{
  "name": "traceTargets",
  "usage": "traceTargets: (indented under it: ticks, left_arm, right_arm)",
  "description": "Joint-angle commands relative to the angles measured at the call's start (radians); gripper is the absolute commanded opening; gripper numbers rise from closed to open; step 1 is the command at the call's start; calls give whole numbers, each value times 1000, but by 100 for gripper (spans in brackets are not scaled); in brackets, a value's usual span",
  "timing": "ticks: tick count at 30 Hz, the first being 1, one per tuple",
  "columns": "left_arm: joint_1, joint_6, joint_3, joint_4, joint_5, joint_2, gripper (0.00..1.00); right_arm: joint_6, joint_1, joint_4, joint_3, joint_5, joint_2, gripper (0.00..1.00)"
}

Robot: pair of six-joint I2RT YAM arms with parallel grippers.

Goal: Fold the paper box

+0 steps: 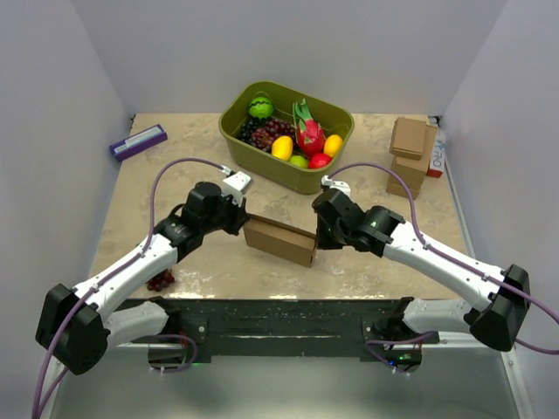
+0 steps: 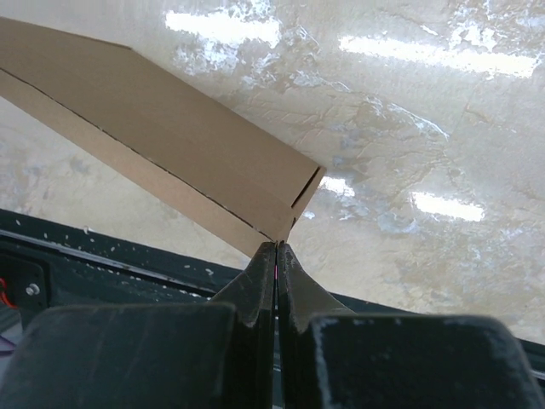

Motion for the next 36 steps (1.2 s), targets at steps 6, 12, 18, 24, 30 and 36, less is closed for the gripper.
traceTargets:
  ticks: [6, 12, 18, 24, 30, 36]
  left_arm:
    - [-60, 1, -4, -37, 9, -8, 11]
    - [-73, 1, -5, -40, -4, -8, 11]
    - [-81, 4, -4, -43, -14, -8, 11]
    - [-89, 4, -4, -46, -22, -9, 11]
    - [-90, 6, -4, -46, -22, -9, 11]
    - [-95, 6, -4, -47, -27, -8, 11]
  right_arm:
    - [69, -38, 225, -34, -71, -34, 0]
    - [81, -49, 247, -43, -71, -53, 0]
    - [86, -58, 250, -55, -71, -67, 0]
    - [94, -66, 267, -69, -69, -77, 0]
    - [107, -66, 294, -109, -83, -79, 0]
    - [118, -66, 325, -120, -81, -85, 0]
